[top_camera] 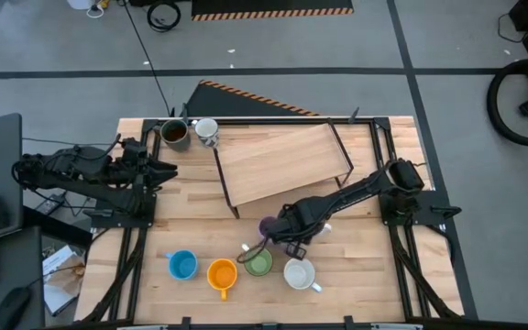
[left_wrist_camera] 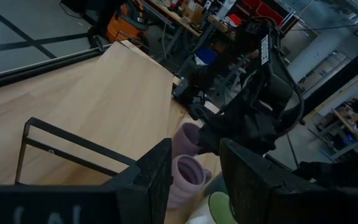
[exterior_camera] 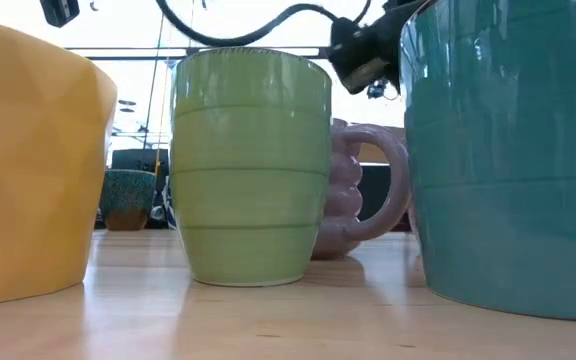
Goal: Place coffee mugs
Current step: Put the purple and white mug on the shelf
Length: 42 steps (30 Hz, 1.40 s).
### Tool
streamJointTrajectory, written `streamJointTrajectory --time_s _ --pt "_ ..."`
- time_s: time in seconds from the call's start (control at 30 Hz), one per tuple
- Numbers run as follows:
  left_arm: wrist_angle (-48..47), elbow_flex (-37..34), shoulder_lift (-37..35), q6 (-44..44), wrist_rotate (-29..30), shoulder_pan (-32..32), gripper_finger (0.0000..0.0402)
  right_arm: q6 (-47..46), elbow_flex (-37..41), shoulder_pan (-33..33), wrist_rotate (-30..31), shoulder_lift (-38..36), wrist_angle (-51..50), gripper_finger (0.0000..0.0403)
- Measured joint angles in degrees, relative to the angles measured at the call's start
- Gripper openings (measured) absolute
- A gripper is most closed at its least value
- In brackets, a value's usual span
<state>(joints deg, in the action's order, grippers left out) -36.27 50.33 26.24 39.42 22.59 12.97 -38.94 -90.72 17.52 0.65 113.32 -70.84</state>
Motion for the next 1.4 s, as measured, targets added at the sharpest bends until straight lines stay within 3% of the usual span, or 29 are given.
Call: streamJointTrajectory --time_s 0.3,0.6,0.87,1.03,1.2,1.4 --pt "0.0 0.0 0.0 1.2 0.4 0.0 0.0142 29.1 0.0 2.5 2.2 0.0 -1.9 0.0049" --pt "0.0 0.0 0.0 2.3 0.7 0.0 0.0142 31.3 0.0 2.4 1.8 -0.1 -2.5 0.0073" --pt "0.0 0.0 0.0 2.4 0.7 0.0 0.0142 22.3 -0.2 2.4 0.7 -0.9 -3.8 0.0157" --pt "0.0 0.0 0.0 2.4 0.7 0.0 0.0142 7.8 -3.1 1.4 -1.1 -1.0 -4.0 0.02" --pt "0.1 0.0 0.0 2.4 0.7 0.0 0.0142 -4.4 -5.4 0.0 -1.8 -1.0 -0.3 0.0221" --pt "0.1 0.0 0.0 2.4 0.7 0.0 0.0142 -17.0 -4.4 -1.2 -1.7 -1.1 3.6 0.0218"
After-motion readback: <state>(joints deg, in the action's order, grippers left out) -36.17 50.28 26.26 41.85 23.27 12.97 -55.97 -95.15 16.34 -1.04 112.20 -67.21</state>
